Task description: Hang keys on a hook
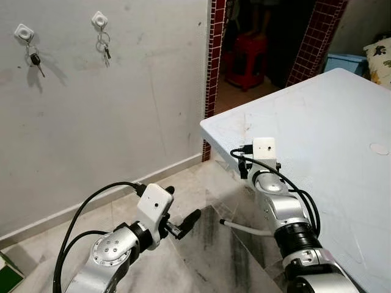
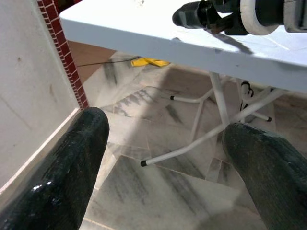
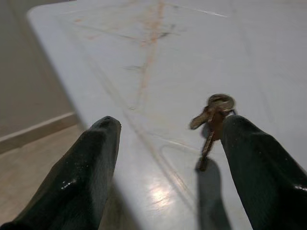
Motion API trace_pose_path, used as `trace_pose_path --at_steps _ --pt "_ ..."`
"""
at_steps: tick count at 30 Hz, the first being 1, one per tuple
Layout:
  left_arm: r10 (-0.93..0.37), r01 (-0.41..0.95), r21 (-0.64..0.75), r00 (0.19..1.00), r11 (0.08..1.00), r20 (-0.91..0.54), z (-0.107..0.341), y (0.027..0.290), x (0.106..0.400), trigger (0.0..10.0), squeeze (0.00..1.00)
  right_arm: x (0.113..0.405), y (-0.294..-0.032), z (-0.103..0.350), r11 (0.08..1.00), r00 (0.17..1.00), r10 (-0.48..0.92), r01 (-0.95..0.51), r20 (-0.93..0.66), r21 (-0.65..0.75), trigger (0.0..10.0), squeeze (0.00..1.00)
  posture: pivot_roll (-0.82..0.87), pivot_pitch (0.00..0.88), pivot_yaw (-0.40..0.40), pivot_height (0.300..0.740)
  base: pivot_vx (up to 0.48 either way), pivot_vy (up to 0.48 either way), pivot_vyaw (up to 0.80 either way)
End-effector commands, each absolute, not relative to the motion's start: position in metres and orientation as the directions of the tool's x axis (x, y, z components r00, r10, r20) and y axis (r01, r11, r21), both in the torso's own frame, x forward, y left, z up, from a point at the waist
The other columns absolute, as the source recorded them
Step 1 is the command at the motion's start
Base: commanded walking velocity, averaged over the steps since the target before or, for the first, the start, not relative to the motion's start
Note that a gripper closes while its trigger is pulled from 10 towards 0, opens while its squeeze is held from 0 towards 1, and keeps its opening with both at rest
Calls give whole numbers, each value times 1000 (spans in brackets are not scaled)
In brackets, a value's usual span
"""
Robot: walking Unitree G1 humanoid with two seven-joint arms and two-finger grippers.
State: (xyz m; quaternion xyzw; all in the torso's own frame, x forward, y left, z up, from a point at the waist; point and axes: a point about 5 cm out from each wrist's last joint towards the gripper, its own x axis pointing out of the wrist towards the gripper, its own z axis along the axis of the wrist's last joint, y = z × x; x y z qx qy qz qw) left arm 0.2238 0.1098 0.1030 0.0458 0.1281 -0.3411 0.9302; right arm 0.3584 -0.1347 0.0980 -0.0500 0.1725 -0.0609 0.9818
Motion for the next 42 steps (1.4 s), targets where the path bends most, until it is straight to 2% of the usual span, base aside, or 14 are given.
trace_pose_path --at_steps 1,6,20,27,32,35,42 --pt "-632 656 6 729 754 -263 103 108 223 10000 0 364 -140 104 983 938 -173 143 -302 -120 10000 0 91 13 -16 740 0 0 0" --pt "-631 654 8 732 756 -257 104 108 222 10000 0 366 -146 104 978 931 -200 171 -305 -118 10000 0 91 15 -17 740 0 0 0" --pt "-631 654 10 734 757 -249 104 105 223 10000 0 367 -144 85 992 905 -127 118 -405 -47 10000 0 100 24 -25 740 0 0 0" --pt "-620 642 14 746 767 -242 105 106 222 10000 0 375 -151 96 986 916 -167 162 -366 -43 10000 0 113 28 -32 740 0 0 0" --pt "-591 602 12 787 798 -176 114 108 225 10000 0 377 -152 101 988 929 -149 150 -339 -24 10000 0 107 31 -31 740 0 0 0" --pt "-522 528 29 845 849 -120 124 115 233 10000 0 377 -151 106 995 954 -96 97 -284 -11 10000 0 106 34 -29 740 0 0 0" --pt "-461 465 29 883 885 -93 128 129 240 10000 0 364 -147 116 995 987 21 -35 -160 -88 10000 0 88 40 -14 740 0 0 0"
